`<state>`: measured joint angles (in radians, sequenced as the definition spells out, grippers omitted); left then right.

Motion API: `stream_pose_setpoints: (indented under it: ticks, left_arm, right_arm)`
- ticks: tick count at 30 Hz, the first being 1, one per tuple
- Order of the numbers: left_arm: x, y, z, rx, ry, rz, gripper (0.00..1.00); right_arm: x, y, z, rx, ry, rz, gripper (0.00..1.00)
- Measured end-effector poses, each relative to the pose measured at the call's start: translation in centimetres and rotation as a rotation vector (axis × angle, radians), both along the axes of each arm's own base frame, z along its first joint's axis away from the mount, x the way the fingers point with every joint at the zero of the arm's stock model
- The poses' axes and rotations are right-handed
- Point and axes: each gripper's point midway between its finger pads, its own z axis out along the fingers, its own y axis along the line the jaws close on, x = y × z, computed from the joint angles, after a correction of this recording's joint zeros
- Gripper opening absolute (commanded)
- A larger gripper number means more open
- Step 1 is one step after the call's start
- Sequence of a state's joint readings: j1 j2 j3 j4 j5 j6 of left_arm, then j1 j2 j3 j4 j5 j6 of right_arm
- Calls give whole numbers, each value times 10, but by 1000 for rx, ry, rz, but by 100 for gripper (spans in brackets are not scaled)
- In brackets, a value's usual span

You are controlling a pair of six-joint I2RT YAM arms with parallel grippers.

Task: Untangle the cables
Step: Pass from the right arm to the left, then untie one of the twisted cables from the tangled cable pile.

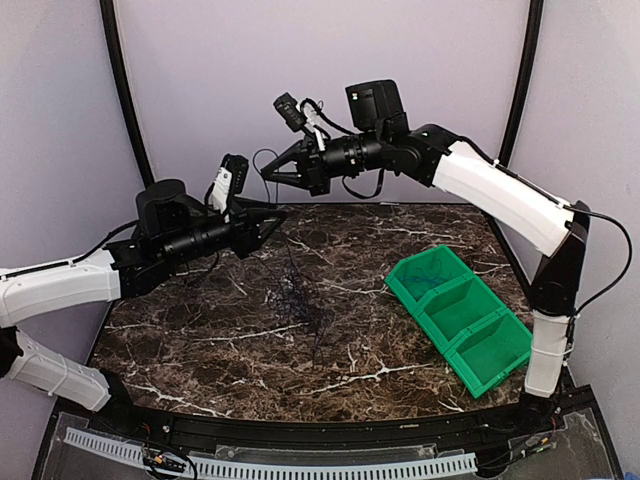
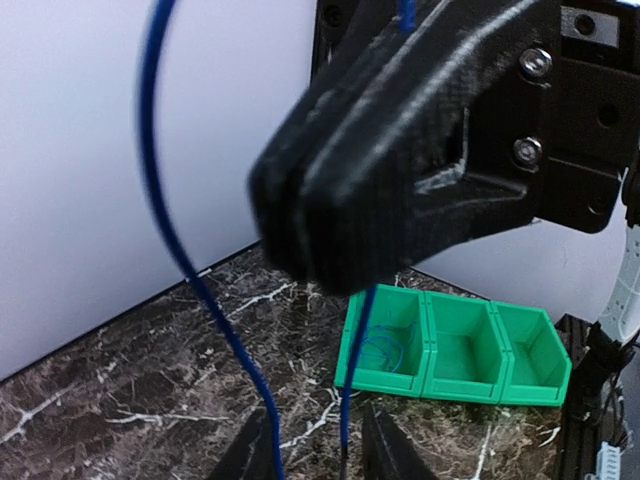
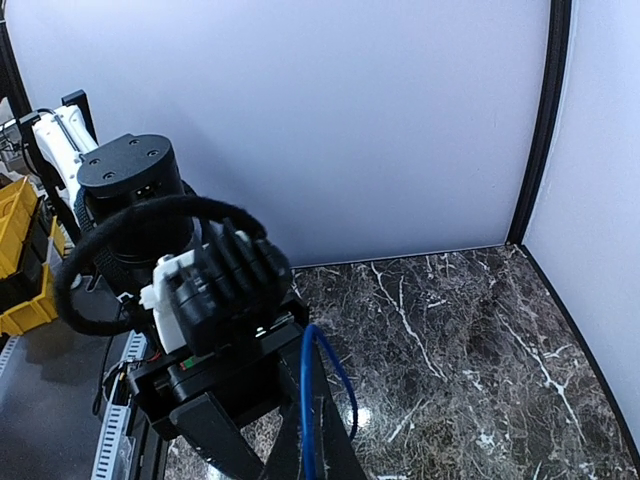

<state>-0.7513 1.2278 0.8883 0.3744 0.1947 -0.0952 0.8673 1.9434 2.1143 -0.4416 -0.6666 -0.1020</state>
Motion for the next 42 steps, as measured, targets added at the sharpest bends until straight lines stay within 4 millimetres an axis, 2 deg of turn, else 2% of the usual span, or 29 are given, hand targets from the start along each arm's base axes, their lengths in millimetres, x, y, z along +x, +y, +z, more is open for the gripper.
stream_pose_setpoints:
  ticks: [2,3,4,7,10,12,14,16,18,21,23,26,30,31,32,34,37,40,42]
  left_arm:
    - [1,-1,1,-8,-3,2,8]
    - [1,-1,2,-13,-3,2,6]
    - [1,-1,4,-16,-9,2,2]
    - [3,1,8,-30,-18,16,0]
    - [5,6,9,-35,-24,48,0]
    - [5,14,11,-38,-29,77,0]
    - [4,22,15,-45,-38,109,0]
    - [1,30,21,-58,-48,133,0]
    - [0,36,25,-71,-55,153,0]
    - [0,42,31,-90,-57,179,0]
    - [0,44,31,-98,-50,187,0]
    - [1,44,31,-108,-38,190,0]
    - [1,44,31,-121,-23,190,0]
    - [0,44,31,-126,-18,190,0]
    - [0,44,31,-128,-15,187,0]
    - [-1,43,31,-135,-6,180,0]
    - [-2,41,34,-136,0,169,0]
    - [-3,41,46,-130,2,164,0]
    - [-6,44,61,-136,-9,165,0]
  right_arm:
    - [0,0,0,1,4,1,0]
    - [-1,0,0,1,6,2,0]
    - [-1,0,0,2,7,3,5]
    - [-1,1,0,6,1,7,36]
    - [4,1,-9,2,3,2,55]
    - [7,0,-29,-17,15,-2,68]
    - [11,-5,-61,-54,39,-11,84]
    - [15,-11,-96,-101,74,-20,93]
    - [13,-17,-135,-148,101,-10,96]
    - [6,-23,-172,-191,139,21,98]
    - [2,-21,-183,-199,147,46,97]
    - [1,-13,-189,-182,138,70,95]
    - [5,6,-198,-161,154,102,88]
    - [7,12,-202,-159,158,107,82]
    - [8,18,-206,-160,163,114,71]
    - [8,29,-214,-163,173,127,42]
    - [7,49,-231,-172,223,151,18]
    - [5,59,-255,-198,283,162,6]
    - [1,60,-273,-224,335,163,3]
